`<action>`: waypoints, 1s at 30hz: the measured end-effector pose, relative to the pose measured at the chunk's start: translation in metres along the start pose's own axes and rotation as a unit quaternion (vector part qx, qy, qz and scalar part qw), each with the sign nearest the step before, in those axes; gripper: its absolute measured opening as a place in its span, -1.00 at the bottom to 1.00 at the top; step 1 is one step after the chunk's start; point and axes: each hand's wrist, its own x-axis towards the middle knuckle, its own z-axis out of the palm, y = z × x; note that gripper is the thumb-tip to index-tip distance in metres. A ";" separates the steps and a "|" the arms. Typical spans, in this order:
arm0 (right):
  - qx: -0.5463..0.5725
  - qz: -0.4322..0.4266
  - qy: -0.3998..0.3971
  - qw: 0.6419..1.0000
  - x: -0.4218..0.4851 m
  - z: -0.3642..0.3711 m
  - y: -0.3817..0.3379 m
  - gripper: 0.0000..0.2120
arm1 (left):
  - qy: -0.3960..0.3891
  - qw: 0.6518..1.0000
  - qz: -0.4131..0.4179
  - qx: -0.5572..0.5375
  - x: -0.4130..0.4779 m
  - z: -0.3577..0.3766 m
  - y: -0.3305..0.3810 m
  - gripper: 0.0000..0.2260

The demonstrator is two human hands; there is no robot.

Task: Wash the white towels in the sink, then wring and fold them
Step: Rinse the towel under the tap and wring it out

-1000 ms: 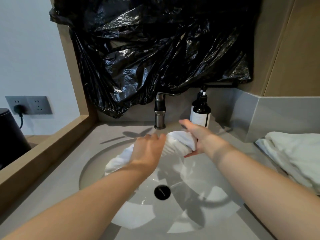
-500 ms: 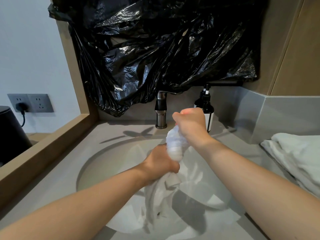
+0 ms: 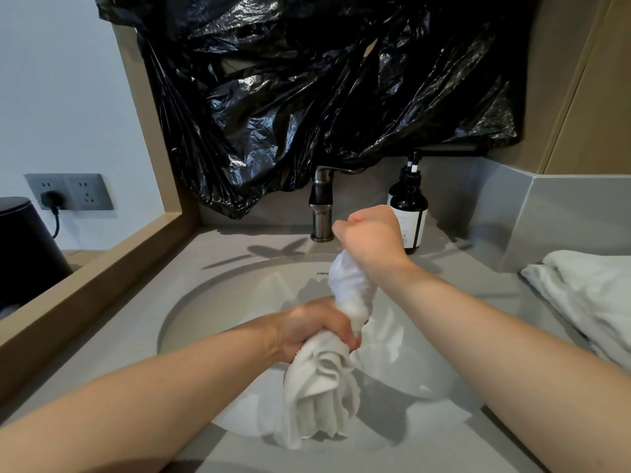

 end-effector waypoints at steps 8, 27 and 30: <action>-0.006 -0.079 -0.033 0.996 0.001 -0.005 0.011 -0.60 | 0.113 0.985 0.000 0.128 0.006 -0.003 0.006 -0.55; 0.442 0.116 -0.497 0.738 -0.028 -0.030 0.036 -0.08 | 0.202 0.910 0.330 0.148 -0.022 0.015 0.100 -0.62; 0.322 0.123 -0.461 0.817 -0.038 -0.030 0.030 -0.19 | 0.218 0.903 0.312 0.200 -0.014 0.017 0.095 -0.75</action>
